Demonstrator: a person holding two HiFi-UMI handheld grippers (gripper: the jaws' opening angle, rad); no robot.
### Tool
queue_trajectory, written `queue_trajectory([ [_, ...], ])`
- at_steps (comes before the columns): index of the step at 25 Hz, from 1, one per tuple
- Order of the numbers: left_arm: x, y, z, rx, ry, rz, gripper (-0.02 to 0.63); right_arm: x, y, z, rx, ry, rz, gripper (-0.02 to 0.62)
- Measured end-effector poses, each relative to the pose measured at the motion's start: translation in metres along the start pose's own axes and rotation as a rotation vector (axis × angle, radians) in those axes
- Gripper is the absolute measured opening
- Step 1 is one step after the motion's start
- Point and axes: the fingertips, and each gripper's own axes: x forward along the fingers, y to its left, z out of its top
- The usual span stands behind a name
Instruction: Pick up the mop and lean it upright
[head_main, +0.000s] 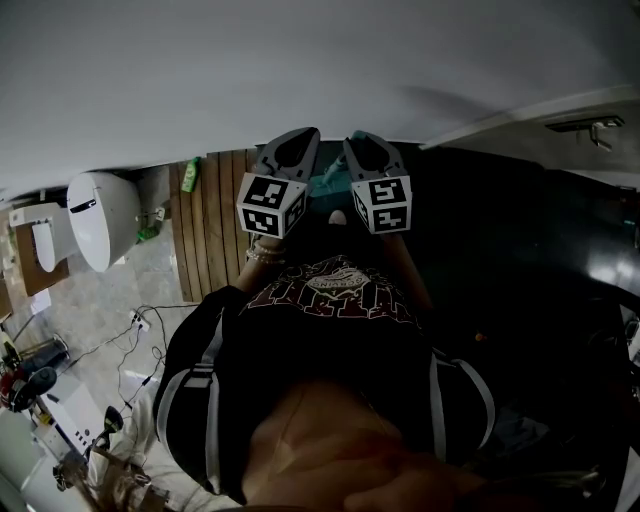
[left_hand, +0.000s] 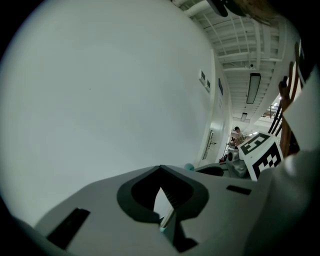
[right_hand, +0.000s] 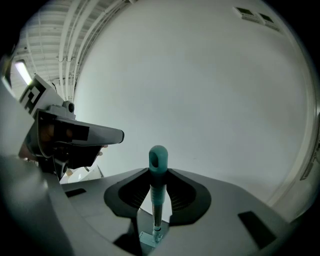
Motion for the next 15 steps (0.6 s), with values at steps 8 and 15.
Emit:
queue_trajectory([
  [8, 0.001, 0.006, 0.001, -0.005, 0.003, 0.008, 0.046, 0.016, -0.004, 0.008, -0.006, -0.011, 0.001, 0.110],
  [15, 0.002, 0.013, 0.004, -0.004, -0.006, 0.019, 0.046, 0.034, -0.013, 0.016, -0.005, -0.023, 0.000, 0.110],
])
